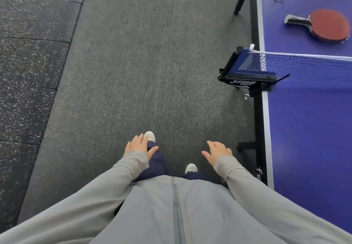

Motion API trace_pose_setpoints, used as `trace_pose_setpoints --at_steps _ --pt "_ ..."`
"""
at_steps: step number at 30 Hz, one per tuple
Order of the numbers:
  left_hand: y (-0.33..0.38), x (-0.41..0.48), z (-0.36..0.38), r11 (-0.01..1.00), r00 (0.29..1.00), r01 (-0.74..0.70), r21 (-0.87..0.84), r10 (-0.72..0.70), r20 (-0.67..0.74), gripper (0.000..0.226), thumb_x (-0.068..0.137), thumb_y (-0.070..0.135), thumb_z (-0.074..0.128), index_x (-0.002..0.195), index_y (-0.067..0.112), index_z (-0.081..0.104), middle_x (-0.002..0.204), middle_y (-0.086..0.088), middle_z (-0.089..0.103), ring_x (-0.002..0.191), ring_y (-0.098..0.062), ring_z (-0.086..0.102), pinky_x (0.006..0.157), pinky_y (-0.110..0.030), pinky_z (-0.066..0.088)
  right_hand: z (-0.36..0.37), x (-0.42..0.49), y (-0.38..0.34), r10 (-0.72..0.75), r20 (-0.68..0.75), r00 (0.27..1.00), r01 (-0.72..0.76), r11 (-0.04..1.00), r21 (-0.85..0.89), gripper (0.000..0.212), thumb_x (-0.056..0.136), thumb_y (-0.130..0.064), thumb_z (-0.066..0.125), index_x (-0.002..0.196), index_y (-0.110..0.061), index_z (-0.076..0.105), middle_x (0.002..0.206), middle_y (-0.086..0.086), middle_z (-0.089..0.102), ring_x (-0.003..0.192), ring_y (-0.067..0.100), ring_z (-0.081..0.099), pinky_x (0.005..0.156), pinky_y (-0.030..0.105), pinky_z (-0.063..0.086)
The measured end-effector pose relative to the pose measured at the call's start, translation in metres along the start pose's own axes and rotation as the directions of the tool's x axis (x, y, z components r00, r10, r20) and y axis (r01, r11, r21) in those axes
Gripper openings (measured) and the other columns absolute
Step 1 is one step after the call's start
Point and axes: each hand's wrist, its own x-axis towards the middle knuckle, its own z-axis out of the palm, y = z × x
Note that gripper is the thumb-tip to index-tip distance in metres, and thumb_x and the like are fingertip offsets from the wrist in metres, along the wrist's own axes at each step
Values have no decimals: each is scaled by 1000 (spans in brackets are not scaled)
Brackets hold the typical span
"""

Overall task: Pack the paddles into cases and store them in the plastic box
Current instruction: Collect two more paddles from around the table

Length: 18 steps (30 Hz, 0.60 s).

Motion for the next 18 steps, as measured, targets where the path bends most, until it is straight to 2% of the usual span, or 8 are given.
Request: trace_pose_setpoints --at_steps 6,10,14,18 --pt "-86 62 -55 995 998 68 -70 -67 19 72 93 61 32 150 20 18 159 3 10 146 -17 9 117 -36 14 -43 38 -103 -26 23 999 26 999 -28 60 97 -49 35 148 -21 21 153 2 28 142 22 21 113 45 23" --pt "-144 98 -94 990 993 114 -84 -113 20 71 93 60 31 150 20 18 159 3 10 146 -17 9 117 -38 14 -83 67 -173 -70 -50 996 69 997 -22 60 97 -49 36 148 -21 22 152 1 29 142 20 22 114 45 22" --pt "-170 130 -126 989 993 115 -97 -115 10 71 93 60 31 150 19 18 159 3 11 146 -18 9 118 -38 14 -122 92 -214 -117 -125 985 113 993 -35 60 97 -49 36 148 -22 21 155 0 24 144 18 17 115 45 20" --pt "-165 163 -150 990 996 86 -108 -83 34 72 93 62 30 150 20 16 160 4 7 147 -18 6 118 -39 12 -153 114 -226 -77 -139 987 71 997 -43 60 97 -48 35 148 -23 19 157 -2 18 145 17 12 116 46 15"
